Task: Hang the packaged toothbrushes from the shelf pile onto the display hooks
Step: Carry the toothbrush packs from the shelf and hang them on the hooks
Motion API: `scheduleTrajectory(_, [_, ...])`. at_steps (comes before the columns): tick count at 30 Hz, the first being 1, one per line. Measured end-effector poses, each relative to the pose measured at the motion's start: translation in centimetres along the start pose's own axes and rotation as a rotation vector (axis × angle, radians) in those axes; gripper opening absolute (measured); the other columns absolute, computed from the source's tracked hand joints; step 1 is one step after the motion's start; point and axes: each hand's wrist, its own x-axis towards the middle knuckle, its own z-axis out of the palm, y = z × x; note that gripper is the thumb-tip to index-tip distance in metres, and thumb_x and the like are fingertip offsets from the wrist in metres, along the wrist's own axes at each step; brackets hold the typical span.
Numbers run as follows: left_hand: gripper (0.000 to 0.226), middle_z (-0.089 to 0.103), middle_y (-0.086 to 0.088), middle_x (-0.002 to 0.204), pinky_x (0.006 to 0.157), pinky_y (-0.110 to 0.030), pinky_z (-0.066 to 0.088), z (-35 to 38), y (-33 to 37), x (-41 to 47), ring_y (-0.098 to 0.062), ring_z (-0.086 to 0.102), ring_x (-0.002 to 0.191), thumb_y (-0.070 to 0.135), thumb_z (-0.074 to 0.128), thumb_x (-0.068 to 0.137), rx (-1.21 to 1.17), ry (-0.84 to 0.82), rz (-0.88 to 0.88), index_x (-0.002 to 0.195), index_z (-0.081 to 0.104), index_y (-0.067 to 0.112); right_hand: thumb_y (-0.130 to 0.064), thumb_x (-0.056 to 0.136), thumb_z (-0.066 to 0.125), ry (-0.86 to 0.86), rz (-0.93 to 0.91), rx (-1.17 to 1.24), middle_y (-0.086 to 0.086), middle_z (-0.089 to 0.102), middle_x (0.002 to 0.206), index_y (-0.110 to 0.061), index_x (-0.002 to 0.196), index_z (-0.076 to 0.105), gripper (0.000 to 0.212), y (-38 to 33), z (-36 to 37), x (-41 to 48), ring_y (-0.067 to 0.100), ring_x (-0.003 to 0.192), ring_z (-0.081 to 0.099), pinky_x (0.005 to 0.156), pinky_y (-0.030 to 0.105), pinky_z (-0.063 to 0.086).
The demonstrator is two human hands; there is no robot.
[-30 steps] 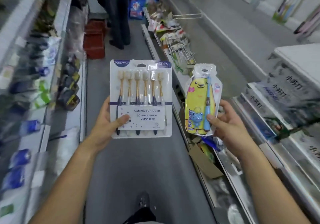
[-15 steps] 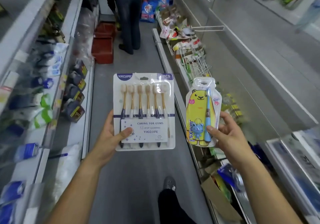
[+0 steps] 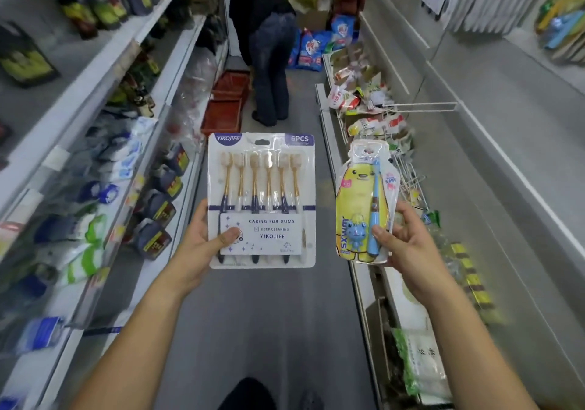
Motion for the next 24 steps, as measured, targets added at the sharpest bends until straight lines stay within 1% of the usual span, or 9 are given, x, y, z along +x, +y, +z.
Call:
scheduleTrajectory(2, [0.073,0.068,0.004,0.135,0.097,-0.03,0.056,0.1,0.2,2.7,-0.019,0.061,0.129,0.005,0.073,0.081,0.006,0.002,-0.004,0.142,0.045,0.034,-0.001,0.097,0.058,-0.005,0.017,-0.014,0.01,0.077,0.106,-0.025,0.127,0.051,0.039,-0.3,0.0,2.8,0.031,0.092,0.076,0.058,0.038,0.059])
scheduleTrajectory(6, [0.087,0.063,-0.001,0.142,0.105,-0.039,0.052,-0.2,0.4,8.4,-0.02,0.059,0.132,0.022,0.087,0.077,0.011,-0.024,-0.027,0.15,0.04,0.032,-0.002,0.097,0.058,0.0,0.041,-0.027,0.01,0.077,0.108,-0.023,0.13,0.051,0.04,-0.3,0.4,8.4,0.032,0.095,0.075,0.06,0.039,0.06])
scheduleTrajectory(8, [0.08,0.063,-0.002,0.142,0.106,-0.041,0.051,-0.6,0.1,11.8,-0.022,0.059,0.132,0.012,0.079,0.082,0.005,-0.041,-0.033,0.15,0.04,0.031,-0.001,0.097,0.058,0.009,0.049,-0.022,0.01,0.077,0.108,-0.024,0.128,0.051,0.039,-0.2,0.8,11.2,0.032,0.095,0.075,0.061,0.04,0.06])
scheduleTrajectory(11, [0.074,0.066,-0.001,0.137,0.101,-0.04,0.055,-1.3,-0.3,17.5,-0.023,0.062,0.129,0.006,0.077,0.086,-0.005,-0.071,-0.04,0.147,0.043,0.03,-0.001,0.097,0.058,0.038,0.059,-0.014,0.01,0.077,0.107,-0.024,0.126,0.051,0.038,-0.3,1.8,15.7,0.033,0.094,0.076,0.06,0.04,0.06])
scheduleTrajectory(13, [0.073,0.069,0.002,0.132,0.095,-0.034,0.058,-1.6,0.0,21.3,-0.019,0.065,0.124,0.002,0.069,0.082,-0.006,-0.088,-0.043,0.145,0.044,0.028,0.0,0.097,0.058,0.056,0.064,-0.011,0.011,0.077,0.107,-0.022,0.127,0.05,0.038,-0.7,2.5,18.9,0.033,0.093,0.076,0.061,0.042,0.06])
scheduleTrajectory(15, [0.072,0.071,0.008,0.127,0.088,-0.024,0.058,-1.9,0.4,25.2,-0.011,0.067,0.118,-0.002,0.065,0.082,-0.001,-0.112,-0.045,0.144,0.042,0.026,-0.002,0.097,0.059,0.079,0.06,-0.028,0.011,0.076,0.109,-0.023,0.128,0.05,0.039,-1.3,2.9,22.1,0.036,0.096,0.075,0.068,0.049,0.061])
scheduleTrajectory(17, [0.074,0.071,0.01,0.127,0.085,-0.021,0.057,-2.1,1.0,29.2,-0.01,0.067,0.117,-0.004,0.064,0.084,0.012,-0.145,-0.052,0.149,0.039,0.023,-0.002,0.097,0.059,0.127,0.053,-0.024,0.012,0.076,0.111,-0.024,0.129,0.05,0.04,-2.1,3.1,25.2,0.037,0.098,0.074,0.075,0.054,0.06])
scheduleTrajectory(21, [0.078,0.068,0.003,0.135,0.089,-0.025,0.057,-2.2,1.8,37.0,-0.017,0.065,0.123,0.004,0.07,0.083,0.019,-0.203,-0.098,0.151,0.038,0.023,0.0,0.097,0.059,0.209,0.052,-0.009,0.013,0.076,0.109,-0.021,0.131,0.05,0.041,-3.9,2.7,30.1,0.036,0.096,0.075,0.073,0.048,0.062])
scheduleTrajectory(24, [0.075,0.064,-0.006,0.139,0.095,-0.033,0.057,-0.6,1.8,42.4,-0.022,0.064,0.126,0.001,0.072,0.085,0.024,-0.253,-0.104,0.15,0.04,0.022,-0.003,0.097,0.06,0.269,0.047,-0.006,0.011,0.077,0.108,-0.024,0.128,0.05,0.038,-4.7,1.7,33.3,0.036,0.093,0.075,0.073,0.053,0.059])
